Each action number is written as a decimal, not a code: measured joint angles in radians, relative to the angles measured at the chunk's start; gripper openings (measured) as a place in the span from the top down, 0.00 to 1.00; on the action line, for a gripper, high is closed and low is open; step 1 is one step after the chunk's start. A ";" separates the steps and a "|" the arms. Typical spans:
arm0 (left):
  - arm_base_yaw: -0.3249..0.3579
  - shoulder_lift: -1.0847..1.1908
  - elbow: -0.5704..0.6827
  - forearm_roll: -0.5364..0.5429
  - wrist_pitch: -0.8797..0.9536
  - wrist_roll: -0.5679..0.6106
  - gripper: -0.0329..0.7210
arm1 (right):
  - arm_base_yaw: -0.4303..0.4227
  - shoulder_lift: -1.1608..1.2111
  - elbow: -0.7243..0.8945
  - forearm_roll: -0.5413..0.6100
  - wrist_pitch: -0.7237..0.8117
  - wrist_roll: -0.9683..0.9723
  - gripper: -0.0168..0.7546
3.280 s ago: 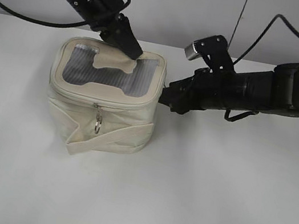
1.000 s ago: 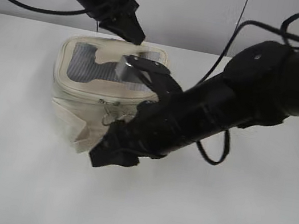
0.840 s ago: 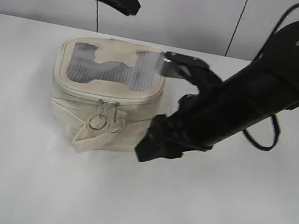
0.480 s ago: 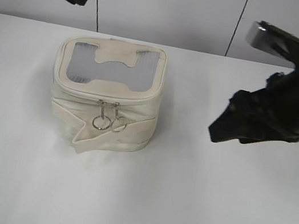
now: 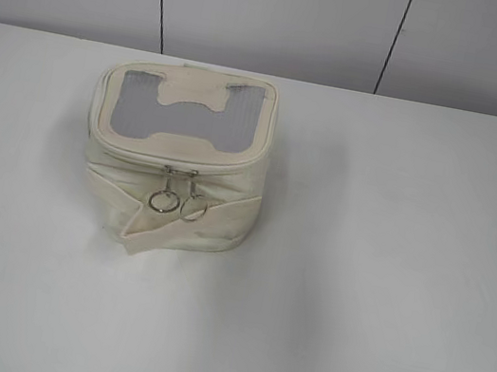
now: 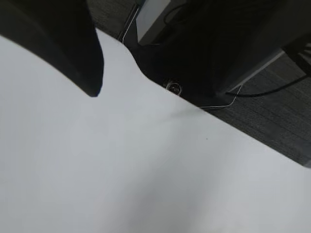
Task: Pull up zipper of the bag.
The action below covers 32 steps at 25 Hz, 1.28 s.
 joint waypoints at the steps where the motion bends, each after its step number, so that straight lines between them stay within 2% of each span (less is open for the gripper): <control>1: 0.000 -0.091 0.027 0.023 0.035 -0.040 0.55 | 0.000 -0.069 0.021 -0.016 0.025 0.011 0.27; 4: 0.000 -0.368 0.072 0.117 0.179 -0.150 0.52 | 0.000 -0.277 0.076 -0.082 0.111 0.037 0.21; 7: 0.000 -0.593 0.077 0.204 0.322 -0.215 0.51 | 0.000 -0.481 0.135 -0.142 0.143 0.044 0.20; 13: 0.000 -0.887 0.129 0.294 0.419 -0.239 0.51 | 0.000 -0.841 0.231 -0.191 0.154 0.085 0.20; 17: 0.000 -0.901 0.227 0.296 0.380 -0.239 0.51 | 0.000 -0.932 0.244 -0.242 0.152 0.142 0.20; 21: 0.000 -0.901 0.266 0.304 0.275 -0.240 0.51 | 0.000 -0.934 0.256 -0.268 0.119 0.160 0.21; 32: 0.000 -0.901 0.273 0.308 0.261 -0.240 0.51 | 0.000 -0.935 0.281 -0.288 0.069 0.179 0.22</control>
